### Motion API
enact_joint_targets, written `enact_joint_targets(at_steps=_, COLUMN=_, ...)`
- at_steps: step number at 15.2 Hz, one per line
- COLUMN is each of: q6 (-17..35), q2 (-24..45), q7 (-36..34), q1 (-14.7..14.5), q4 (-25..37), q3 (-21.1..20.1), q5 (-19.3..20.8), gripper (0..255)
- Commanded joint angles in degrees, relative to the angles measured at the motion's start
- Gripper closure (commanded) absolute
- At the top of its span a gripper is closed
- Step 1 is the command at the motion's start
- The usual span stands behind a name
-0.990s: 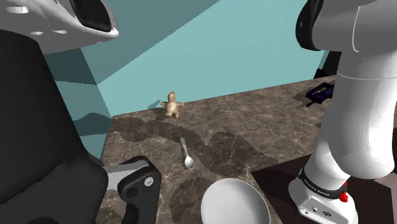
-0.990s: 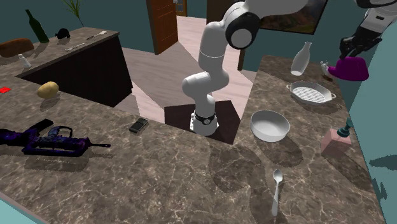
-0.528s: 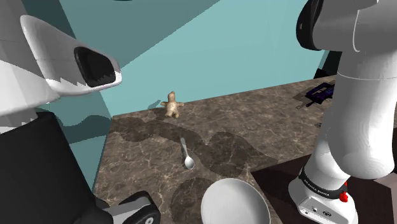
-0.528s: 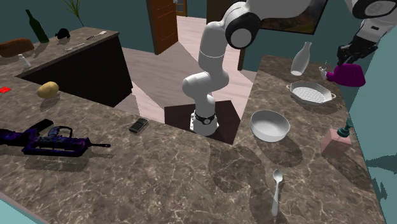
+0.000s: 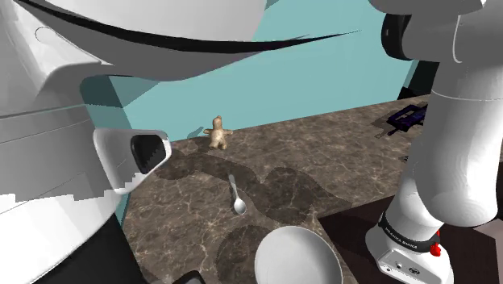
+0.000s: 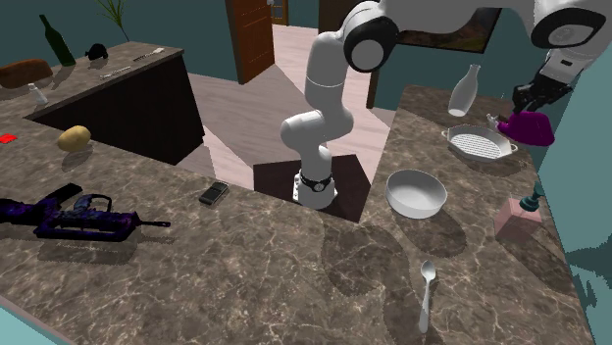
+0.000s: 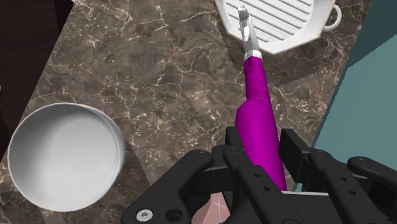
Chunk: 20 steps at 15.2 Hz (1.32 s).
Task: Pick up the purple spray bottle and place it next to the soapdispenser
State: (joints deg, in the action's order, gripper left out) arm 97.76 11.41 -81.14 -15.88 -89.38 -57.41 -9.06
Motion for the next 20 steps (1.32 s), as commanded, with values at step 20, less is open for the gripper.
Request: enact_joint_targets(at_steps=20, q6=15.58, q2=1.17, q7=3.38, q1=0.24, q4=-15.28, q3=0.69, q5=0.21, gripper=255)
